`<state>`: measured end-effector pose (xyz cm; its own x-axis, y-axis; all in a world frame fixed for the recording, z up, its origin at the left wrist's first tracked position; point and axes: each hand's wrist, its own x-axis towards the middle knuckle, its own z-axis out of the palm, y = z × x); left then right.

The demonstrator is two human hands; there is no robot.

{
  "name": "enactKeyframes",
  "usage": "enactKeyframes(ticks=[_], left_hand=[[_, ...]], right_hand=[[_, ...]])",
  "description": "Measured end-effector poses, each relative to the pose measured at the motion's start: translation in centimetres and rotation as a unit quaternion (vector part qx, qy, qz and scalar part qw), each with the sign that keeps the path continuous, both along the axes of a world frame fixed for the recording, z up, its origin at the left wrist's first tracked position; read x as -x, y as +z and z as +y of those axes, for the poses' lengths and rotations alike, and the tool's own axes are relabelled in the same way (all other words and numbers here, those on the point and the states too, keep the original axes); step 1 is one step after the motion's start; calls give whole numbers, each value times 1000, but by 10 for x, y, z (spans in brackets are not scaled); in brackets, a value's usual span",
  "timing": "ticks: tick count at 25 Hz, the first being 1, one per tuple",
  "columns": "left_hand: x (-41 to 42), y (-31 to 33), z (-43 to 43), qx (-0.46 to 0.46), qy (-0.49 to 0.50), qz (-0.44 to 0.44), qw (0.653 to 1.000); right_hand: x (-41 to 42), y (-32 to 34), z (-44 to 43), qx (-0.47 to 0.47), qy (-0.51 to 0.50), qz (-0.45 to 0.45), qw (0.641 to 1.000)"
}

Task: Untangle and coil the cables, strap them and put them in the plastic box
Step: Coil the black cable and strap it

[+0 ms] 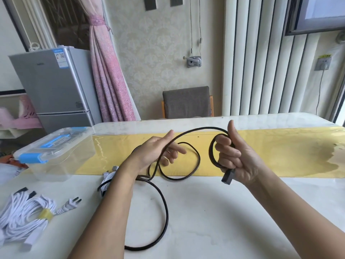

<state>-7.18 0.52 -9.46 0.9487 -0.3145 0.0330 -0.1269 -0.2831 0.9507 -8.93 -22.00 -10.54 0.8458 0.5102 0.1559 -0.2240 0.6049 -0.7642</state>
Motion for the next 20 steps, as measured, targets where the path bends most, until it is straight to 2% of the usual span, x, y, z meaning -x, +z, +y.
enactKeyframes(ticks=[2,3,5,6,7,9,11,12,14,16,20], left_hand=[[2,4,16,-1,101,-23,995],[1,6,27,-38,163,-58,984],[0,8,57,-177,277,-120,937],[0,8,74,-253,313,-114,908],[0,8,91,-323,326,-72,886],[5,6,112,-415,294,74,858],[8,-1,120,-414,258,199,850],[10,-6,121,-404,260,219,849],[7,-19,125,-441,264,185,838],[11,-26,122,-484,261,147,822],[16,-19,118,-392,291,87,868]], right_hand=[[-2,0,5,-18,-55,36,998],[-4,-2,8,-16,-73,42,996],[-5,-8,12,6,-93,50,994],[-7,-11,12,22,-98,49,994],[-8,-13,12,45,-99,41,993],[-7,-16,10,126,-100,9,987],[-6,-20,10,277,-123,-51,952],[-5,-24,13,363,-138,-90,917],[-2,-31,20,487,-149,-154,846],[0,-34,25,531,-145,-188,813],[1,-29,23,548,-155,-200,797]])
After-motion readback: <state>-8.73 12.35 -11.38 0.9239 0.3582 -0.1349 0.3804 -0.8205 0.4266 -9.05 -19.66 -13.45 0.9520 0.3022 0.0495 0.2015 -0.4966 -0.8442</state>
